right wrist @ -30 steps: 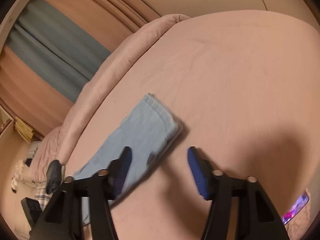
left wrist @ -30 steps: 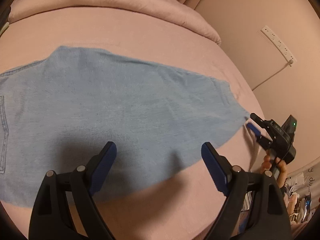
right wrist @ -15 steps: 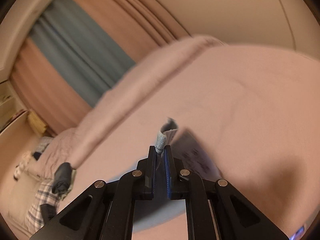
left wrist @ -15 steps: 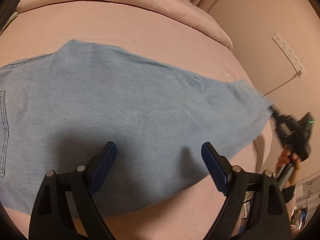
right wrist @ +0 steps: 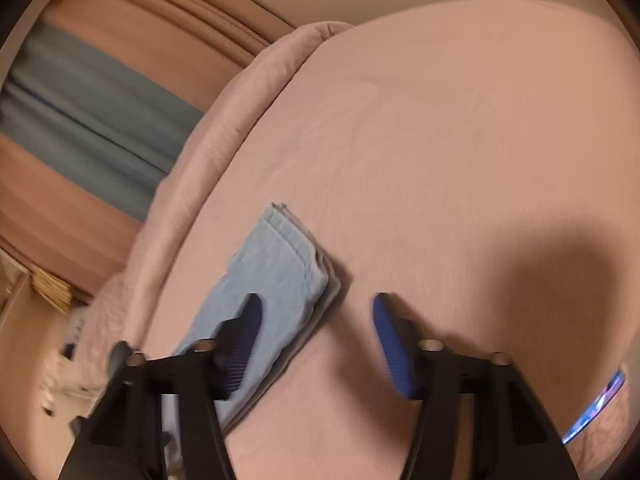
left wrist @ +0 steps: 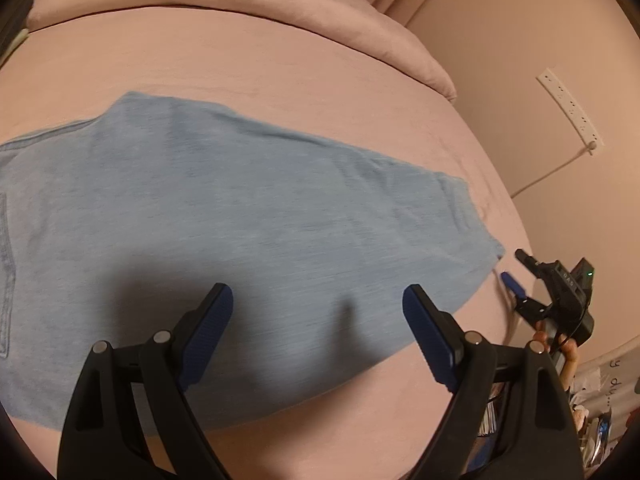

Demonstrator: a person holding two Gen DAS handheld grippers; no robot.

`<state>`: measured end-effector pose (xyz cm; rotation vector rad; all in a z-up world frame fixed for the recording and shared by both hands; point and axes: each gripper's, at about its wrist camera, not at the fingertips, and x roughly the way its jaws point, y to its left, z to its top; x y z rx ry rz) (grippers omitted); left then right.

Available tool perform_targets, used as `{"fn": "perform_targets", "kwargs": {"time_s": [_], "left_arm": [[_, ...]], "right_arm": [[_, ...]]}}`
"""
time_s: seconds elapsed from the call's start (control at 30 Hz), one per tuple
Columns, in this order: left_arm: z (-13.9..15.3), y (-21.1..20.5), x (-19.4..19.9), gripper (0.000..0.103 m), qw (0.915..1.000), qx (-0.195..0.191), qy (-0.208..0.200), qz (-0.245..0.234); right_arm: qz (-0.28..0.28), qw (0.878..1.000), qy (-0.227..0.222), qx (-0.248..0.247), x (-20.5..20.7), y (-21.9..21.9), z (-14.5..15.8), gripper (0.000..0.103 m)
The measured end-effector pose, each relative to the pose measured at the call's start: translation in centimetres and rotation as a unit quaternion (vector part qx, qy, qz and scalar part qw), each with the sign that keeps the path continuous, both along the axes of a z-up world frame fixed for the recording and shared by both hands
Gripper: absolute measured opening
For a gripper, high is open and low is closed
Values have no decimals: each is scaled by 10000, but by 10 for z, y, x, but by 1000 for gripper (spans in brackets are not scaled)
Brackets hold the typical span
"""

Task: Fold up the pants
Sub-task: 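Grasp the folded leg edge with the right tool and lift it, then fold the held leg edge over the jeans with the right tool and release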

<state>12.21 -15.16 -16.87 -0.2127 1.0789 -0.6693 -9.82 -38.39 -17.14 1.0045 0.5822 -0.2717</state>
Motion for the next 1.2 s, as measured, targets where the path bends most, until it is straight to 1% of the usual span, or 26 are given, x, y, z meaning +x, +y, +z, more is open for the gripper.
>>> {"fn": "perform_targets", "kwargs": {"time_s": [0.07,0.2,0.3,0.33,0.37,0.4,0.43,0.47,0.5,0.57,0.6,0.67,0.77,0.83,0.9,1.0,1.2], "left_arm": [[0,-7,1,87,9999,-86,74,-78],[-5,-17,6,87,9974,-548,432,-167],[-13,-22,9,87,9958,-635,657,-112],[-15,-22,9,87,9956,-627,683,-107],[-17,-23,9,87,9956,-624,690,-113],[-19,-22,9,87,9953,-650,708,-125],[-20,-20,9,87,9950,-685,720,-130],[-20,-21,10,87,9948,-706,728,-138],[-20,-20,10,87,9945,-728,740,-141],[-19,-19,9,87,9946,-725,721,-153],[-19,-16,8,87,9949,-703,697,-175],[-19,-17,7,87,9956,-656,645,-199],[-18,-17,6,87,9960,-620,615,-211],[-19,-16,7,87,9955,-658,652,-204],[-19,-14,8,87,9949,-708,684,-199],[-20,-11,6,87,9949,-736,666,-205],[-21,-12,3,87,9954,-706,597,-248]], "right_arm": [[106,9998,24,163,4,4,-4,60],[196,9997,115,130,21,11,-8,60],[209,9997,136,-26,39,10,-11,60],[186,9997,107,-67,43,9,-12,58],[159,9997,116,-117,42,9,-12,54],[129,9996,150,-179,44,8,-12,48],[95,9995,185,-223,45,8,-13,39],[74,9995,205,-239,43,8,-13,34],[47,9994,249,-250,41,7,-15,24],[7,9997,180,-167,35,6,-14,20],[5,9996,171,-236,34,8,-10,19],[30,9975,226,-672,36,18,5,17],[256,9901,246,-1358,46,41,30,17],[440,9829,269,-1770,54,60,45,17],[619,9731,292,-2201,61,83,58,17],[837,9633,279,-2534,66,110,67,17],[1188,9501,197,-2879,76,143,76,17]]}}
